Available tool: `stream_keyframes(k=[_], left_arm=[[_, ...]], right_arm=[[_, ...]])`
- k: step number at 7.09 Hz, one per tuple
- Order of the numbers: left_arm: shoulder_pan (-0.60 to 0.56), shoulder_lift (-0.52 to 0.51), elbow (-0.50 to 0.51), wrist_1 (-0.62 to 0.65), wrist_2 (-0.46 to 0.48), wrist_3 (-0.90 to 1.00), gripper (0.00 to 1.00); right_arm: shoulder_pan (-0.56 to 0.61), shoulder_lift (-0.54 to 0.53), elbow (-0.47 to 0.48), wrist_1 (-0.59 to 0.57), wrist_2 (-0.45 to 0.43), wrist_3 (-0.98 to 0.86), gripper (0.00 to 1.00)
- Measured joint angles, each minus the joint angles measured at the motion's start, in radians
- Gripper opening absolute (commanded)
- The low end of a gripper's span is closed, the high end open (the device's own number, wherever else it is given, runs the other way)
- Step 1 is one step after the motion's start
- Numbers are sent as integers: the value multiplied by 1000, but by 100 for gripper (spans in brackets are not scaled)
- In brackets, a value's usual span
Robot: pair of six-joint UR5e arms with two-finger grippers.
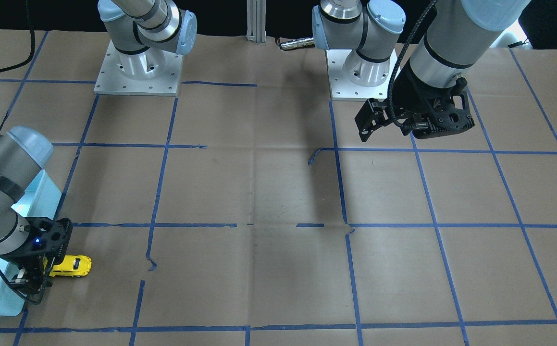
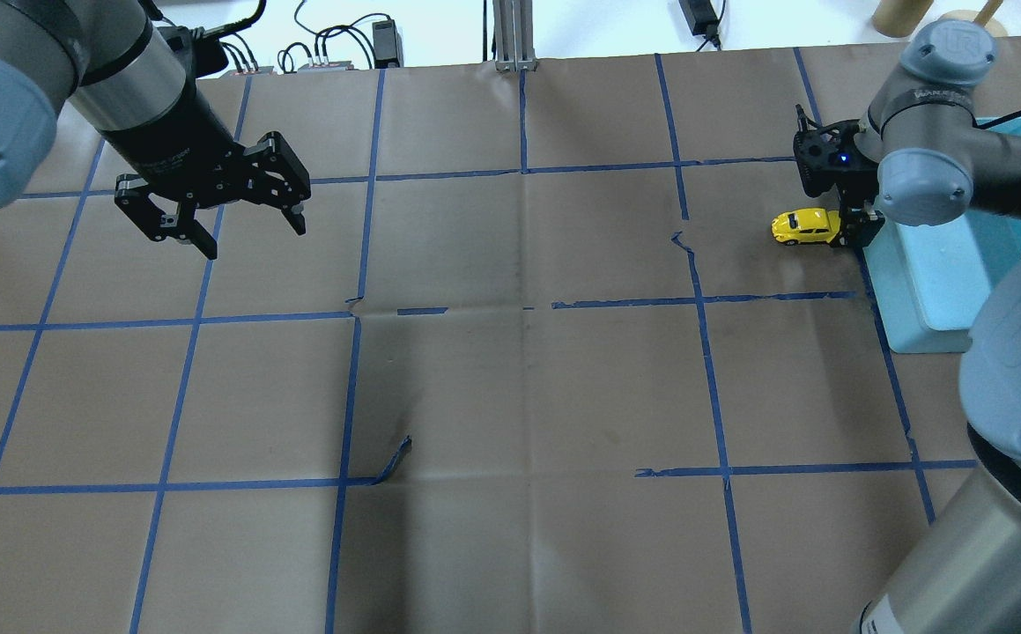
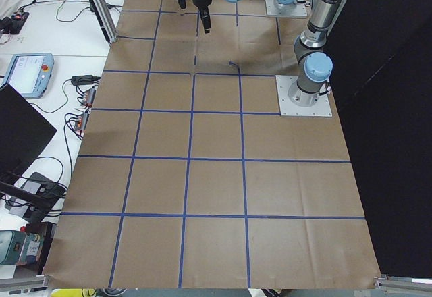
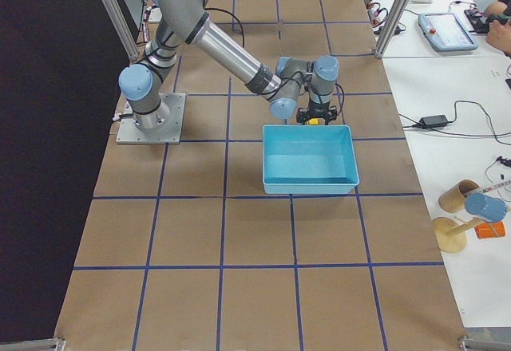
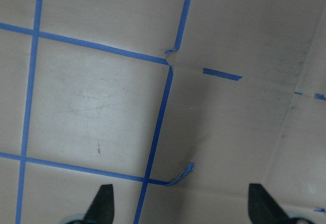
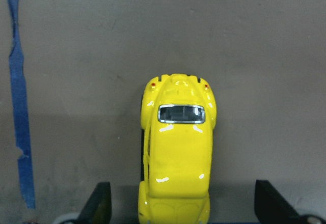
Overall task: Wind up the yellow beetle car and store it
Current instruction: 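Close the right gripper on the yellow beetle car, then lift the car with the right gripper and carry it into the bin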
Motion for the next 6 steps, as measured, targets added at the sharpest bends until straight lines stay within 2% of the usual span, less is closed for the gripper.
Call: stream_keyframes(k=[1,2,3,4,5,6], left_arm=[[-1,11,-22,-1,20,0,93],[-1,19,-36,-2,30,1,93],[-1,22,-42,-4,42,5,93],[-1,21,-43,-4,63,10,93],[-1,19,-43,-2,78,13,93],[-1,22,-42,0,84,14,93]], right_arm=[[3,4,-2,-1,5,2,97],[9,6,-3,-2,10,4,87],[16,8,-3,-3,12,3,65],[19,10,-3,-3,12,2,28],[20,10,-3,-3,9,1,17],[20,10,-2,-3,5,3,14]])
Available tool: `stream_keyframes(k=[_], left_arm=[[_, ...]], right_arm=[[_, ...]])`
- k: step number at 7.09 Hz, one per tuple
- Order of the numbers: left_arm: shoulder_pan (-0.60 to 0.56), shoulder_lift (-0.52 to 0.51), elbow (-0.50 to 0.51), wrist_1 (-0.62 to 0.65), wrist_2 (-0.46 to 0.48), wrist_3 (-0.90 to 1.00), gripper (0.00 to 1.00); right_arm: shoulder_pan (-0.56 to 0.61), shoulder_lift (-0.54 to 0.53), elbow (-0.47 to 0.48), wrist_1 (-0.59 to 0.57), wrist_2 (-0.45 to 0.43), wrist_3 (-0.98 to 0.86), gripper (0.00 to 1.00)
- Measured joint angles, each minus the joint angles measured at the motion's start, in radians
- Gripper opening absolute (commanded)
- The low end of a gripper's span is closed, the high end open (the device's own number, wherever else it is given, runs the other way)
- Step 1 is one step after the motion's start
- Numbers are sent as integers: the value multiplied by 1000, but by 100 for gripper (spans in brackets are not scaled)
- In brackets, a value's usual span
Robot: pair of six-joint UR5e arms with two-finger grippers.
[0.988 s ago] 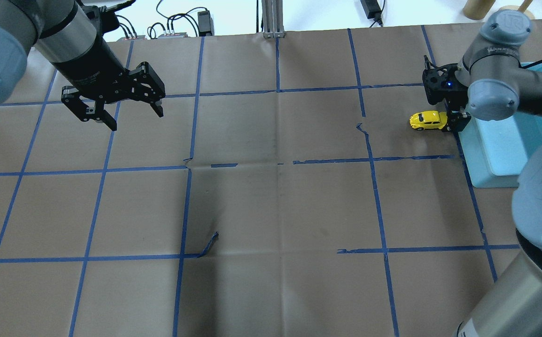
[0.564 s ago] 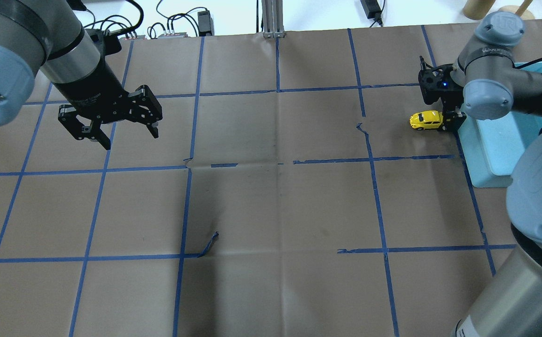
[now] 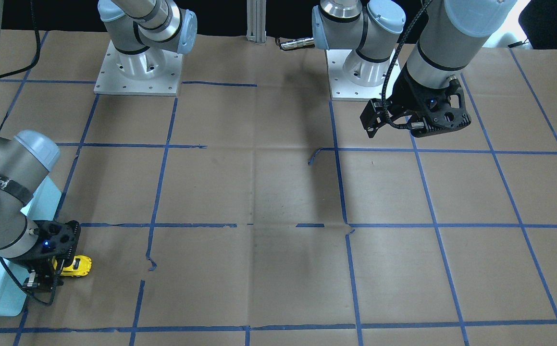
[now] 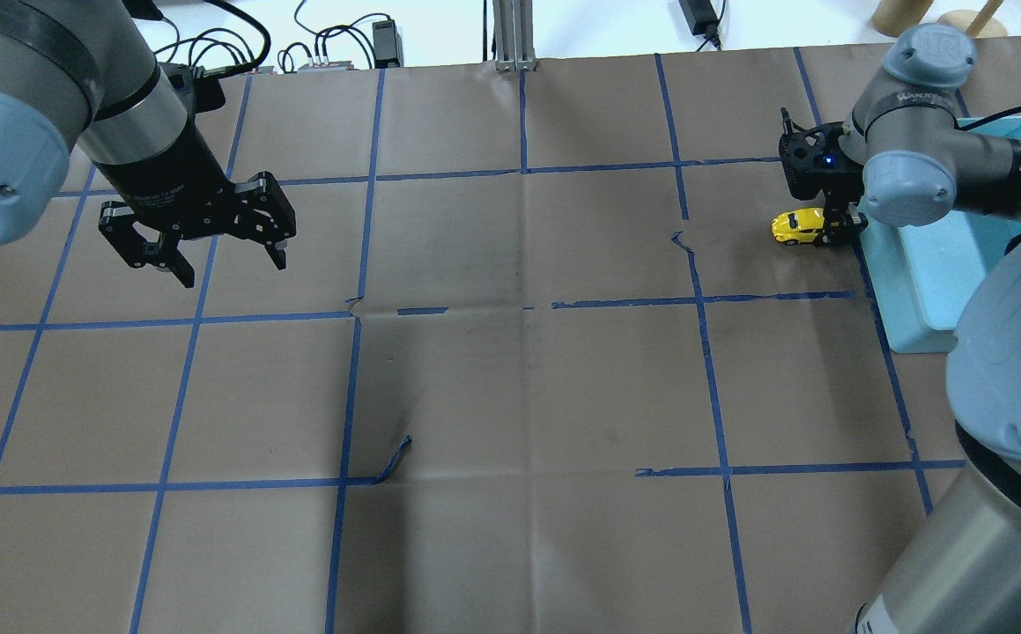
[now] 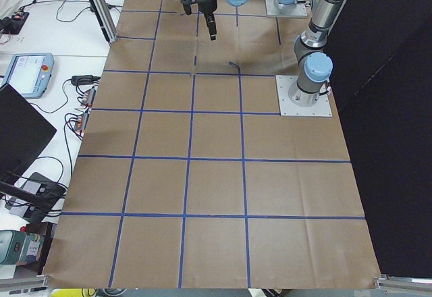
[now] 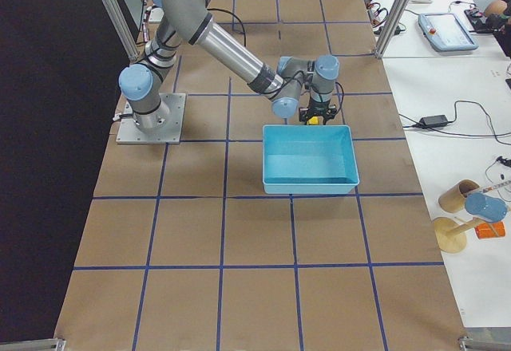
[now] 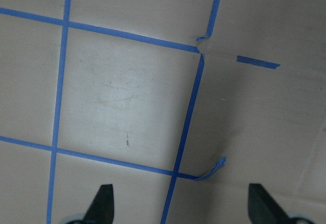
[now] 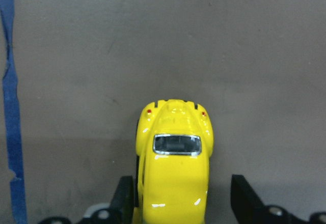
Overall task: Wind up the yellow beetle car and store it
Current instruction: 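Lift the car with the right gripper and carry it into the bin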
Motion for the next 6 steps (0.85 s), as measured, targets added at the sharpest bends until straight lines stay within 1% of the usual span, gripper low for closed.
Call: stream_keyframes(k=[2,4,6], left_arm=[[3,3,13,4,-3,2,95],[7,-2,25,7,-8,9,97],[11,6,28,8,-7,21,99]], right_arm=[[2,-5,-2,0,0,27,15],[21,-18,-16,0,4,156,15],[45,-59,-48,16,1,304,15]])
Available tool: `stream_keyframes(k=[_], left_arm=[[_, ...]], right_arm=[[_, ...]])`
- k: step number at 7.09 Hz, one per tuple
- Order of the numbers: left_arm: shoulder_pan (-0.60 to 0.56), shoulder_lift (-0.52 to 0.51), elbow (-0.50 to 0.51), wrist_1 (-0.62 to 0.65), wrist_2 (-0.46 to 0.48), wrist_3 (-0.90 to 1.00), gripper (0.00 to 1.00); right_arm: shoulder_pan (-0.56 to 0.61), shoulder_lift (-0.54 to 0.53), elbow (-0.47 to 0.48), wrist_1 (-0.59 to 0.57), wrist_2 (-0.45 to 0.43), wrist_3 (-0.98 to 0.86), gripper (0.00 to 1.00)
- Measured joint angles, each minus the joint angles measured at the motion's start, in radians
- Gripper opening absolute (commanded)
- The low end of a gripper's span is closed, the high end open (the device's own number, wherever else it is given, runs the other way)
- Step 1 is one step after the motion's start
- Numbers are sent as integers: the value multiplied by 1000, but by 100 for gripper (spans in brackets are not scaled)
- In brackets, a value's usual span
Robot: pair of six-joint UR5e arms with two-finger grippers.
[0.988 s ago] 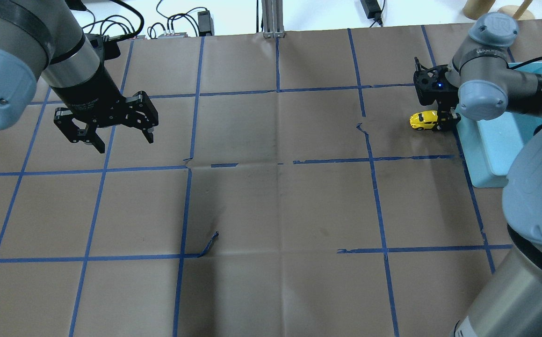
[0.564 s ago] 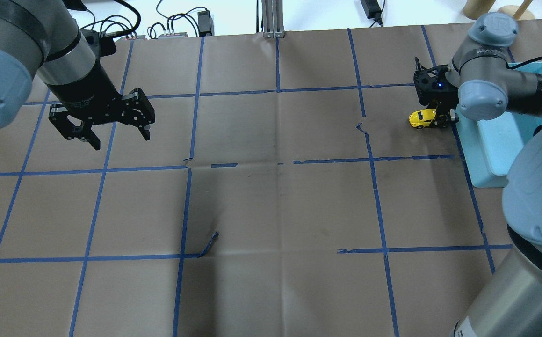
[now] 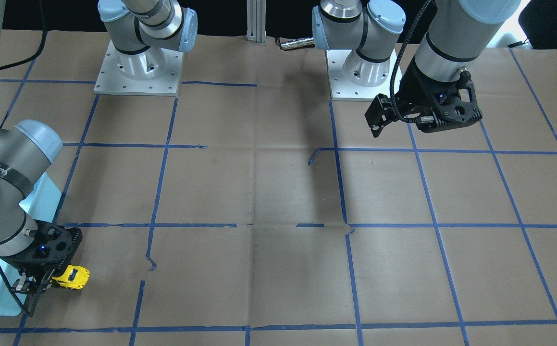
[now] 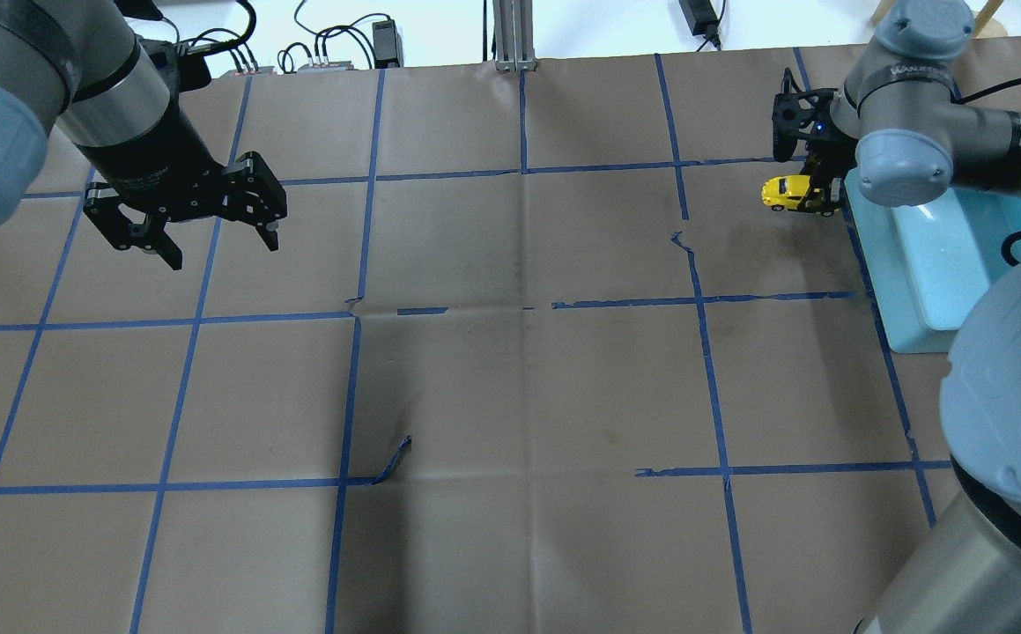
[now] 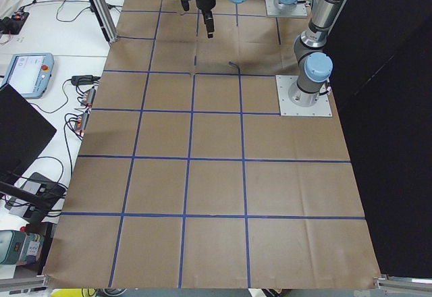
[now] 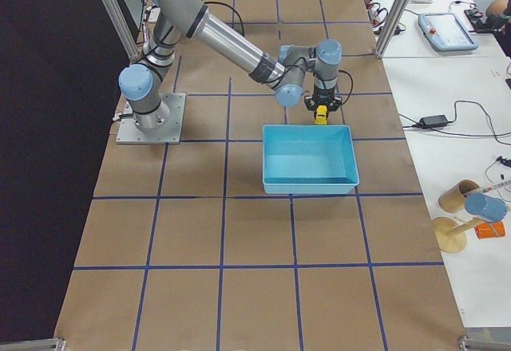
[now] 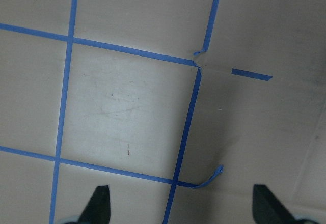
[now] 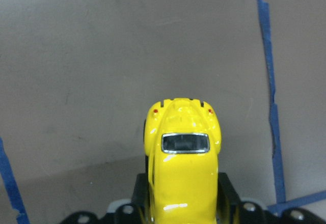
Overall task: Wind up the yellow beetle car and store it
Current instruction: 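Lift the car with the right gripper and carry it into the bin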
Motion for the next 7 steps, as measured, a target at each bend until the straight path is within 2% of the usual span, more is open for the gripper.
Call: stream_keyframes(k=[4,7], left_arm=[[2,-4,18,-1,9,-8,99],[1,-9,62,-3,10,-3,99]], right_arm=[[-11,-73,-74,121,-14,500,14],[-89,-90,-111,175,-28,899,13]])
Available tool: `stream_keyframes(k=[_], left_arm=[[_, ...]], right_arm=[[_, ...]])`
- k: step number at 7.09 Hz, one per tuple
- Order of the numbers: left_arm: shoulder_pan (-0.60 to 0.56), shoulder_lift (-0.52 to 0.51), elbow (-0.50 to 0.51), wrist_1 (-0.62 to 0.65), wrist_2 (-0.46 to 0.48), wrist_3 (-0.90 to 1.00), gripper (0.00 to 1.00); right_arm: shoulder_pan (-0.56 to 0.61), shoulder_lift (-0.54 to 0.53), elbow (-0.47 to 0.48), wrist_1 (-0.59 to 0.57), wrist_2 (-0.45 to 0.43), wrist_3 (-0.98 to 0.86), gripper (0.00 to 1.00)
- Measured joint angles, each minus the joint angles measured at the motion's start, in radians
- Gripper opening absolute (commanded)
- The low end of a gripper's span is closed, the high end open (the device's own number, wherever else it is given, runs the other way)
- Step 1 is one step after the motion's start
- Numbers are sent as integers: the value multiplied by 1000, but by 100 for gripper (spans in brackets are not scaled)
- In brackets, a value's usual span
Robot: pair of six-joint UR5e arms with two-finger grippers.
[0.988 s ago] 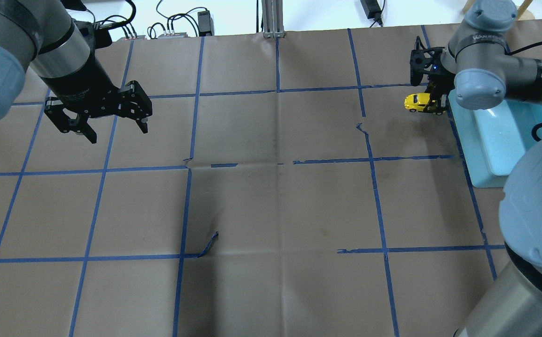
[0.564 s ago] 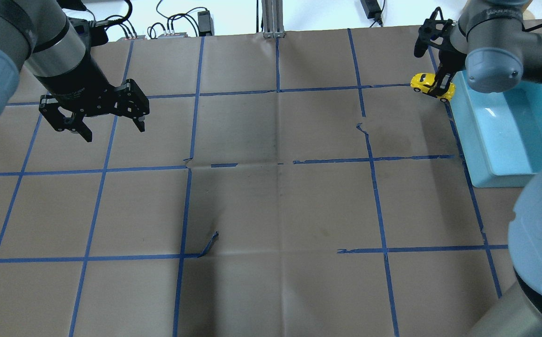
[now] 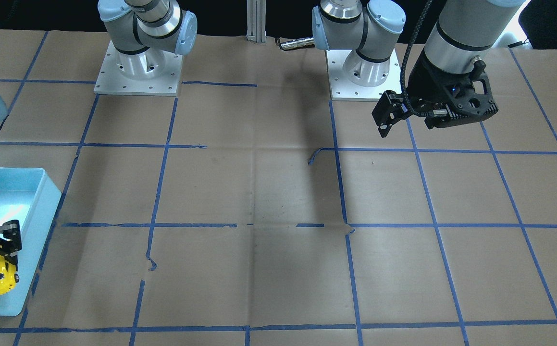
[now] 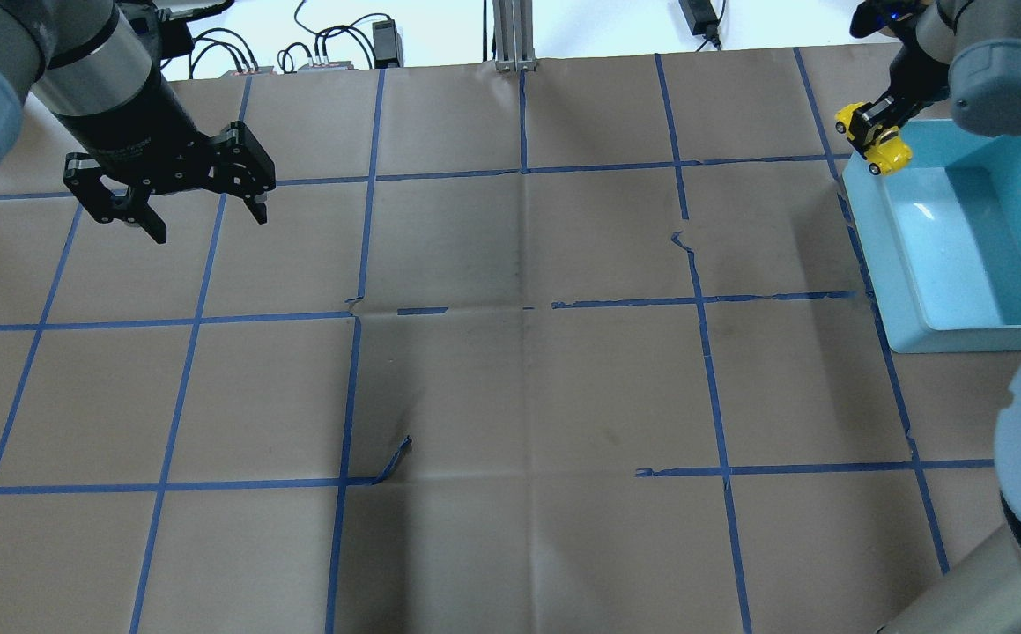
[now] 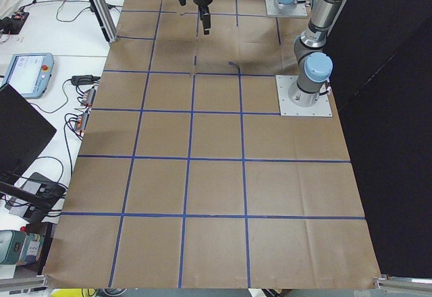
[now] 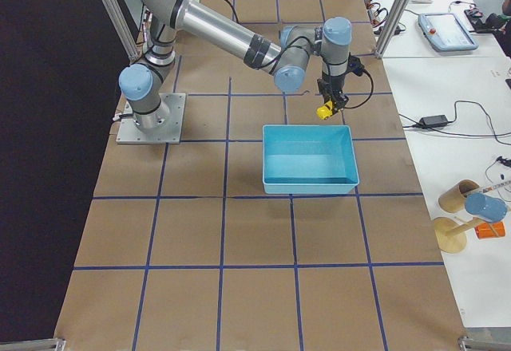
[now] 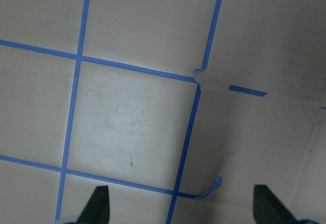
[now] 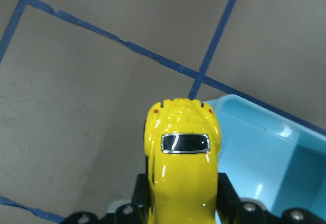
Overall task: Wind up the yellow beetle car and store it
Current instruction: 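Lift the car with the right gripper and carry it into the bin, then lower the car into the bin and open the right gripper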
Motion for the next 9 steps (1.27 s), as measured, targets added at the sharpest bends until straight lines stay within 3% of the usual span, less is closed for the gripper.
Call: stream_keyframes(k=[2,4,9], left_arm=[[2,20,8,2,7,5,99],[3,26,3,3,10,15,99],[-55,30,-15,15,22,98,99]], right_arm=[[-94,-35,-17,109,-16,186,14],[-232,-33,-22,169,40,224,14],[-270,65,-2,148,62,184,14]])
